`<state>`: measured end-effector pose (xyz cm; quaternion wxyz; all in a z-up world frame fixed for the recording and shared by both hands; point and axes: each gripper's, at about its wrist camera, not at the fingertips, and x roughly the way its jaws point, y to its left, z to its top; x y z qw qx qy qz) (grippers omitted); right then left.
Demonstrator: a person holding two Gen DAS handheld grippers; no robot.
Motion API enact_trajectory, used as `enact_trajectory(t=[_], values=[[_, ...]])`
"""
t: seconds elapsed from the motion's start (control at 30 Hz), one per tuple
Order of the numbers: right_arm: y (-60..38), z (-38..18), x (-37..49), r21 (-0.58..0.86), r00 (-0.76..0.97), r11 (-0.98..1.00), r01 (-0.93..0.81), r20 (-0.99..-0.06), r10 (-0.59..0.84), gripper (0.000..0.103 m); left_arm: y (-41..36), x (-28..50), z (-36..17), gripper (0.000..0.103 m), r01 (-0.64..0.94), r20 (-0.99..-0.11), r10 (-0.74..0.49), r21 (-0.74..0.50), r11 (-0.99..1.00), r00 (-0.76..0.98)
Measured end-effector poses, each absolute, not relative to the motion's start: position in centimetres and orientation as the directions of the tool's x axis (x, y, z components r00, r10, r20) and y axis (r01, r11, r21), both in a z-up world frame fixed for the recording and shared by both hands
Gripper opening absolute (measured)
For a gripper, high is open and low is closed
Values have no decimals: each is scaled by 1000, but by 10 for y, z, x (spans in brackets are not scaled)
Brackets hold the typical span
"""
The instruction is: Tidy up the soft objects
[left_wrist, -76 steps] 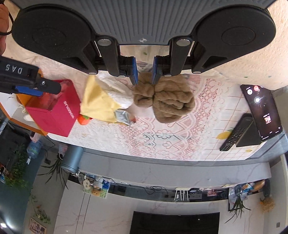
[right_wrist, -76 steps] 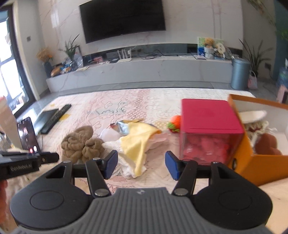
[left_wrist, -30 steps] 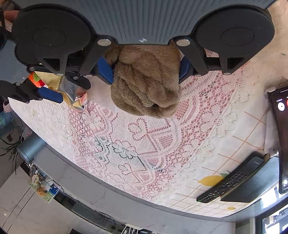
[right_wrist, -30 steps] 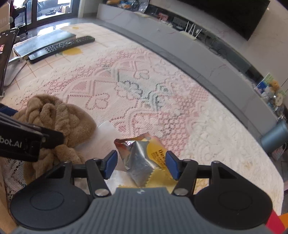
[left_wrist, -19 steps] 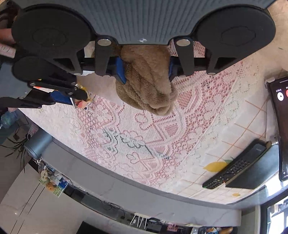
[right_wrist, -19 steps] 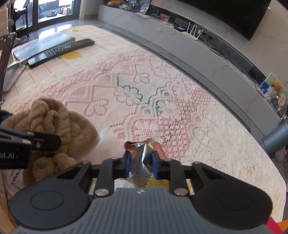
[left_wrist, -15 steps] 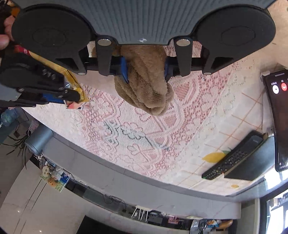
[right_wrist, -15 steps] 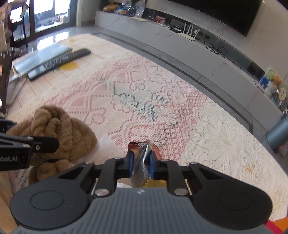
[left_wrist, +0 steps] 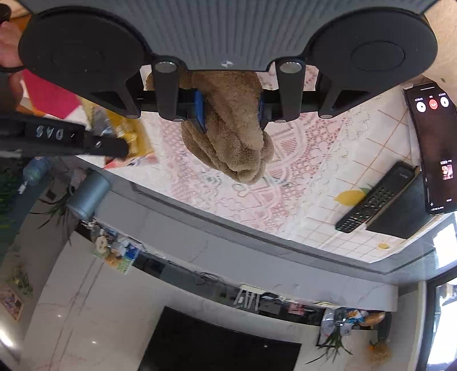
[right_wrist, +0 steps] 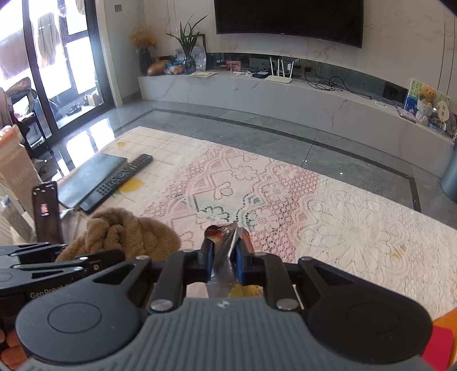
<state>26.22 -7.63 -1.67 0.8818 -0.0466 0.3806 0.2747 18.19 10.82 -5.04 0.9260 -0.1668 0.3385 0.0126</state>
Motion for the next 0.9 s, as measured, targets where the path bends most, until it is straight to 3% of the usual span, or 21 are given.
enact_trajectory(t=[0.43, 0.5, 0.57, 0.8, 0.9], values=[[-156, -72, 167, 280, 524, 905, -320, -744, 415, 19, 62, 147, -76, 38, 28, -704, -237, -295, 955, 669], [-165, -71, 154, 293, 521, 905, -307, -744, 418, 24, 57, 143, -79, 38, 39, -712, -262, -313, 949, 651], [-170, -73, 143, 276, 532, 916, -293, -748, 396, 39, 51, 138, -81, 38, 44, -718, -273, -320, 946, 640], [-169, -79, 110, 198, 530, 926, -322, -772, 350, 57, 51, 122, -74, 39, -12, -714, -197, -277, 961, 672], [-173, -78, 101, 169, 540, 932, -320, -776, 326, 58, 56, 114, -65, 39, -45, -694, -144, -247, 968, 706]])
